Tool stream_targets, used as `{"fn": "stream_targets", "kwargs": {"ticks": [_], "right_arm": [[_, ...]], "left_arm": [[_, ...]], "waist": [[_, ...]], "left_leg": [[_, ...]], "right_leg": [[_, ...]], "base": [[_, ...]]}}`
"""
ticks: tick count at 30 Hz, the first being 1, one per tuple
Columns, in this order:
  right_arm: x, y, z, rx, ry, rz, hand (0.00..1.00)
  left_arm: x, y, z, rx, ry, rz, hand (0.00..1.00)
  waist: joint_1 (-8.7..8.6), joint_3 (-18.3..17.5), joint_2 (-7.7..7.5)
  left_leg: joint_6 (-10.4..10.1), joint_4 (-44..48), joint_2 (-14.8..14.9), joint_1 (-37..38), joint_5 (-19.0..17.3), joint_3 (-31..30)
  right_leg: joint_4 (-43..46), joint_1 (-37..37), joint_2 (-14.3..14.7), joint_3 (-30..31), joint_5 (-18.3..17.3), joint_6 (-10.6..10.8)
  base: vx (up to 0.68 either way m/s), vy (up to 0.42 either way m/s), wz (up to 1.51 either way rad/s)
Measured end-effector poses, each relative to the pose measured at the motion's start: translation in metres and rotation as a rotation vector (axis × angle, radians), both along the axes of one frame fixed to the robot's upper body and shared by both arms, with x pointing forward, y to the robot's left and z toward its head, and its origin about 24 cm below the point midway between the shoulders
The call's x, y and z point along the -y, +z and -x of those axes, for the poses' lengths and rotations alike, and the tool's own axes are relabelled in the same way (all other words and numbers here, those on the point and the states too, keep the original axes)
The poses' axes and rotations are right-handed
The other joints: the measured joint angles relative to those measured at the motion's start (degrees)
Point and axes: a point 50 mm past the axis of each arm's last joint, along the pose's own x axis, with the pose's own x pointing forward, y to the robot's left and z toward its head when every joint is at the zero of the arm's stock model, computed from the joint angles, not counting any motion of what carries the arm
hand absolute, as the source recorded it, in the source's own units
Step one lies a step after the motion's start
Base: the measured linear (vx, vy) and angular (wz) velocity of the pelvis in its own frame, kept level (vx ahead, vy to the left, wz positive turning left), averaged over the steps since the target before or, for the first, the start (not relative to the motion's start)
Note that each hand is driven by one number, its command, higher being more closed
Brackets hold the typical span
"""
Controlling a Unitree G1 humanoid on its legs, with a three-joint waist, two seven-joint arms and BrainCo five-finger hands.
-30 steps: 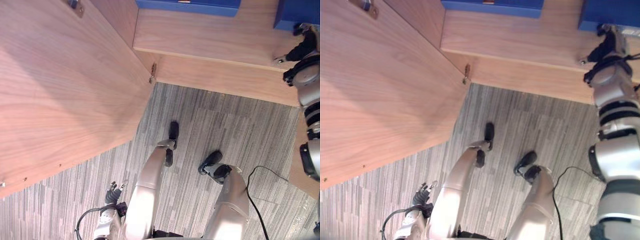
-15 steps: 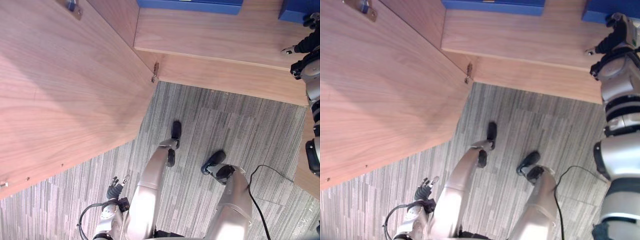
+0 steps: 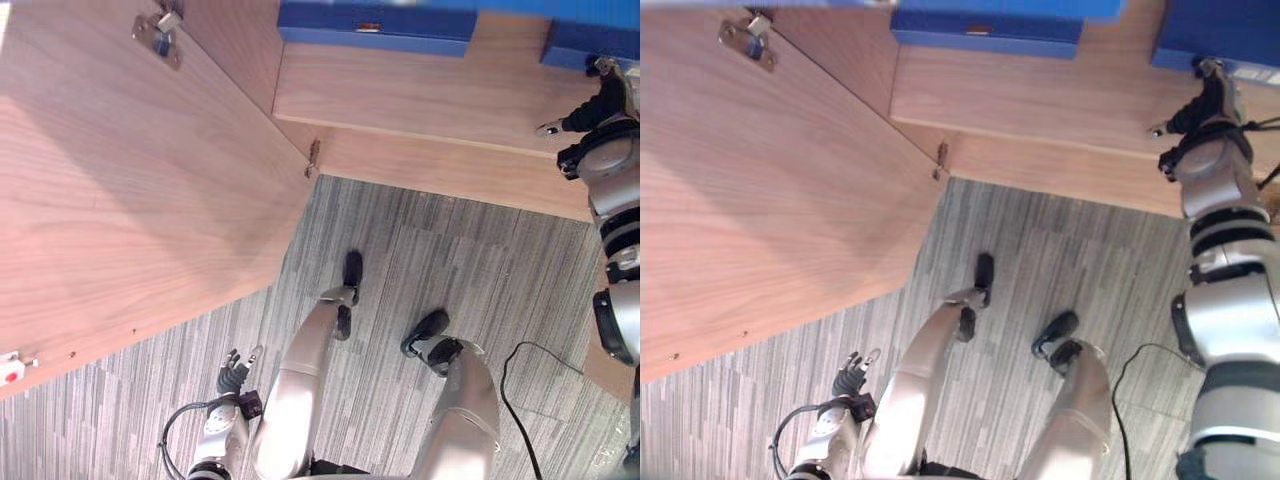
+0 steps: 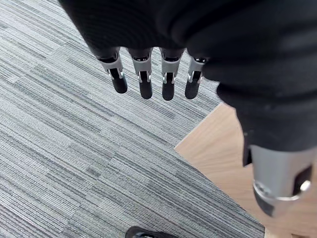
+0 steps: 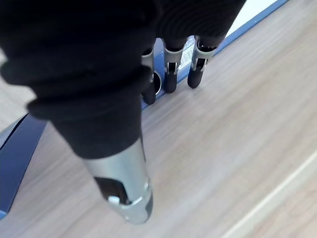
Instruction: Walk over to the cabinet, pick up the folder, carry it to the office cabinet, place the folder inside the office cabinet, then close the office cabinet door
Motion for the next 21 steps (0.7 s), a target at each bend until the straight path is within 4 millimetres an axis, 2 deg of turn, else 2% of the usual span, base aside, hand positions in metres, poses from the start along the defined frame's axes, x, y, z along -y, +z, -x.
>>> {"fn": "stream_targets", "kwargs": {"ticks": [7,14,17,19,21], "right_arm": [[-0.003,-0.005,-0.002,-0.002,0.002,-0.041,0.0],[0.002,-0.013,-0.002,0.003,-0.019,-0.125,0.0],[0.004,-0.029,-0.002,-0.02,-0.026,-0.176,0.0],[0.002,-0.047,-0.003,-0.065,-0.032,-0.198,0.0],[-0.001,-0.074,-0.003,-0.112,-0.035,-0.291,0.0]], "left_arm": [[0.0,0.0,0.0,0.002,-0.002,-0.003,0.0],[0.001,0.0,0.0,0.004,-0.019,0.002,0.0],[0.001,-0.002,0.001,-0.005,-0.031,0.005,0.0],[0.001,-0.003,0.003,-0.014,-0.037,0.005,0.0],[-0.001,-0.005,0.006,-0.022,-0.047,0.003,0.0]], "waist": [[-0.53,0.0,-0.01],[-1.09,0.1,-0.12],[-1.15,0.2,-0.23],[-1.26,0.3,-0.35],[-1.81,0.5,-0.69]], "left_leg": [[-0.2,-2.6,0.8,4.1,0.2,-0.1],[-1.2,-7.9,1.1,9.9,2.1,-0.8],[-1.6,-11.8,1.4,13.5,3.7,-0.9],[-1.9,-13.7,1.8,15.6,4.4,-1.0],[-2.3,-17.0,2.0,18.9,5.6,-1.1]], "right_leg": [[-3.8,4.2,1.8,-0.4,0.9,-0.1],[-8.6,9.5,3.7,-1.5,2.2,-0.4],[-11.9,12.7,5.1,-1.8,3.3,-0.5],[-13.9,14.6,6.0,-1.9,3.9,-0.6],[-16.3,17.3,7.0,-2.2,4.5,-0.6]], "base": [[0.05,-0.071,-0.04],[0.03,-0.08,0.0],[0.05,-0.098,-0.03],[0.05,-0.082,-0.07],[0.05,-0.105,0.0]]}}
